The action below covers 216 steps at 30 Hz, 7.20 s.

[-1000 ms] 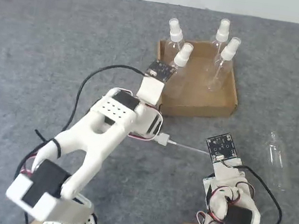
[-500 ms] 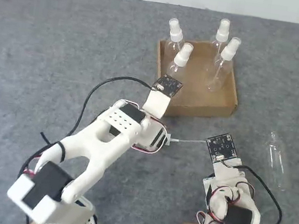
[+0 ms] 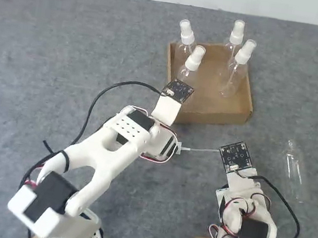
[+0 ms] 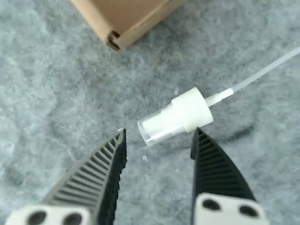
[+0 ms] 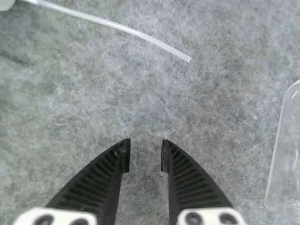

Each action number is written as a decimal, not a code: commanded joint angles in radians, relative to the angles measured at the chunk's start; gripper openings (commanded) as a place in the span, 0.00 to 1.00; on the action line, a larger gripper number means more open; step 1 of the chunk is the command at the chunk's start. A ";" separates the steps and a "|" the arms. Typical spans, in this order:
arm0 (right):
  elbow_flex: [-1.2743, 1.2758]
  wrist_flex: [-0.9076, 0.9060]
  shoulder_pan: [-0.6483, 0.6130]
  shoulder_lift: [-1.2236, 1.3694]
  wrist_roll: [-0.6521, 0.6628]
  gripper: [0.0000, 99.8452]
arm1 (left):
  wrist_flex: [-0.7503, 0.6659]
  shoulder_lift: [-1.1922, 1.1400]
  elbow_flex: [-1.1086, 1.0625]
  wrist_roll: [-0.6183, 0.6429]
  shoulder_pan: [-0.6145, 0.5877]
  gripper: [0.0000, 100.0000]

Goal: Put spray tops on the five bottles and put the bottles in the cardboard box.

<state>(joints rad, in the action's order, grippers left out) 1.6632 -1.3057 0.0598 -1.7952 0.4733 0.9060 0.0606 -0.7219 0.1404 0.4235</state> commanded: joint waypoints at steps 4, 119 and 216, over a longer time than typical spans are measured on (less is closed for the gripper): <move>0.020 -0.005 -0.001 -0.008 -0.006 0.07 | -0.020 0.061 0.008 0.011 0.005 0.21; 0.020 -0.005 -0.001 -0.008 -0.006 0.07 | 0.319 -0.138 0.328 -0.379 0.115 0.01; 0.020 -0.005 -0.001 -0.008 -0.006 0.07 | 0.095 -0.015 0.151 -0.384 -0.439 0.01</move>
<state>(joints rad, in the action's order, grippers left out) 1.6632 -1.3057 0.0598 -1.7952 0.4733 0.9874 -0.1250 -0.5271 -0.2325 -0.0107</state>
